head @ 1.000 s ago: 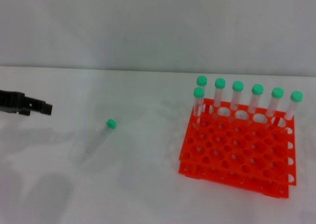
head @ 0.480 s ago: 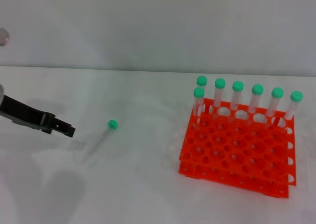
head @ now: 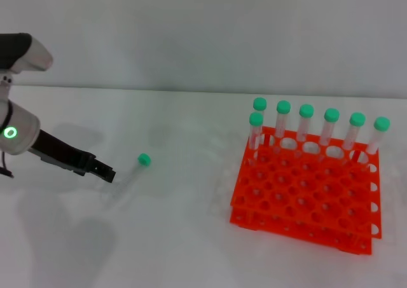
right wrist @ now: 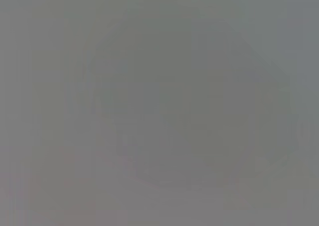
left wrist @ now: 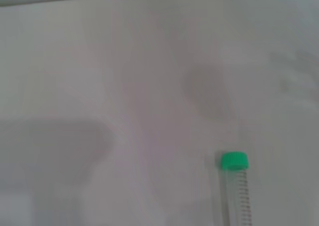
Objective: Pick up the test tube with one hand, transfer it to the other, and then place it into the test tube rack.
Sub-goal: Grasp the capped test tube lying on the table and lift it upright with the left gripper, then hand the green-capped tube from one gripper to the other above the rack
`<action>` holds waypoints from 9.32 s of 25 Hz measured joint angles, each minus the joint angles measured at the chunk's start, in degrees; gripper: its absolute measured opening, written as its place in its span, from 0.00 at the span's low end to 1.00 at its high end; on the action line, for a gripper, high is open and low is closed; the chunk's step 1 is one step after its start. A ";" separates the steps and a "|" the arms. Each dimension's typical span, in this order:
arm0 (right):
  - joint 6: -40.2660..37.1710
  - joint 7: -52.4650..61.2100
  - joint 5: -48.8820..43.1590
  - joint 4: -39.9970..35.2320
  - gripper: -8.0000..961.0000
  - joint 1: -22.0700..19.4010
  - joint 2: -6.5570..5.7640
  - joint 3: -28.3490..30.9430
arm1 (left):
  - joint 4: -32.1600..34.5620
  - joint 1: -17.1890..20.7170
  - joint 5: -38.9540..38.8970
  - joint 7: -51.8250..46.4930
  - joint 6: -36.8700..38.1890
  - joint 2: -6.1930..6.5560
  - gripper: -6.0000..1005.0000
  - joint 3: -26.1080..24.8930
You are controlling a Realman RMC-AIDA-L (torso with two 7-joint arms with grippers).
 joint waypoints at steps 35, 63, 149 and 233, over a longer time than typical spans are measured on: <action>0.43 0.11 -0.01 0.21 0.66 0.53 0.00 -0.09 | 8.90 -7.42 16.18 -8.05 -9.57 -4.87 0.66 -0.03; 1.34 0.11 -0.01 0.11 0.65 1.97 0.09 -0.09 | 9.27 -6.55 16.72 -8.05 -11.15 -5.04 0.24 -0.07; 1.03 6.02 -0.68 -4.63 0.65 -1.06 -0.17 -8.09 | 8.32 -4.85 14.15 -6.41 -12.47 -3.80 0.20 -0.12; 2.69 48.25 -40.00 -25.44 0.64 17.69 0.77 -29.25 | 10.82 11.48 -42.53 65.71 20.87 -6.66 0.30 -0.12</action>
